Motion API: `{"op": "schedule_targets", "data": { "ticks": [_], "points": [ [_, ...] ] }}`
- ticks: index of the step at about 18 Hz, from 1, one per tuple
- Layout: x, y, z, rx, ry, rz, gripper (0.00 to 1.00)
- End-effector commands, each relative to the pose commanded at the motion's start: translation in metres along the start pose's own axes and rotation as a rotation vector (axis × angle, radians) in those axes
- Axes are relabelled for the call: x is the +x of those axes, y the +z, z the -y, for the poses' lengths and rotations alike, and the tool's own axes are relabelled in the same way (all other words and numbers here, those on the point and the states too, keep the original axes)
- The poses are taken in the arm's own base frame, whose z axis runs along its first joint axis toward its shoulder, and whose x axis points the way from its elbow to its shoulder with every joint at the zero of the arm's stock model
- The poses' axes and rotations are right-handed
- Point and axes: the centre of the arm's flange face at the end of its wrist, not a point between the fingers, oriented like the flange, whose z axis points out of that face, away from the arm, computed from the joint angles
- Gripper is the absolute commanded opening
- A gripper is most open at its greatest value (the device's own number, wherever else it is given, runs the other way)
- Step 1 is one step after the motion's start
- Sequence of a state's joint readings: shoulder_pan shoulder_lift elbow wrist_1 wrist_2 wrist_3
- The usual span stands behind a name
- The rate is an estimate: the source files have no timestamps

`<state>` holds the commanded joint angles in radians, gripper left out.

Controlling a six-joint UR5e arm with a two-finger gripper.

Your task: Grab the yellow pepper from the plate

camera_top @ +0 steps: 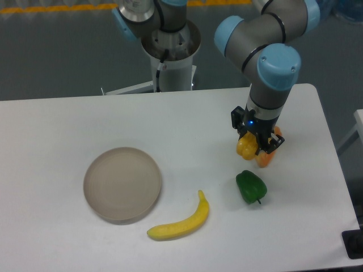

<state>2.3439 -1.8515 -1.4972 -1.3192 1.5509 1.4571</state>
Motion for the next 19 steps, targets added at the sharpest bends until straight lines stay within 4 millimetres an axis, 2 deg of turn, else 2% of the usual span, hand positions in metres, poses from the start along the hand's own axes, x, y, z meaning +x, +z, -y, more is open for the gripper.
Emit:
{"op": "schedule_targets", "data": {
  "ticks": [10, 14, 19],
  "points": [
    [-0.003, 0.004, -0.013, -0.009, 0.035, -0.004, 0.01],
    [-0.005, 0.008, -0.025, -0.013, 0.064, -0.014, 0.01],
    [-0.005, 0.009, -0.027, -0.012, 0.061, -0.016, 0.01]
  ]
}}
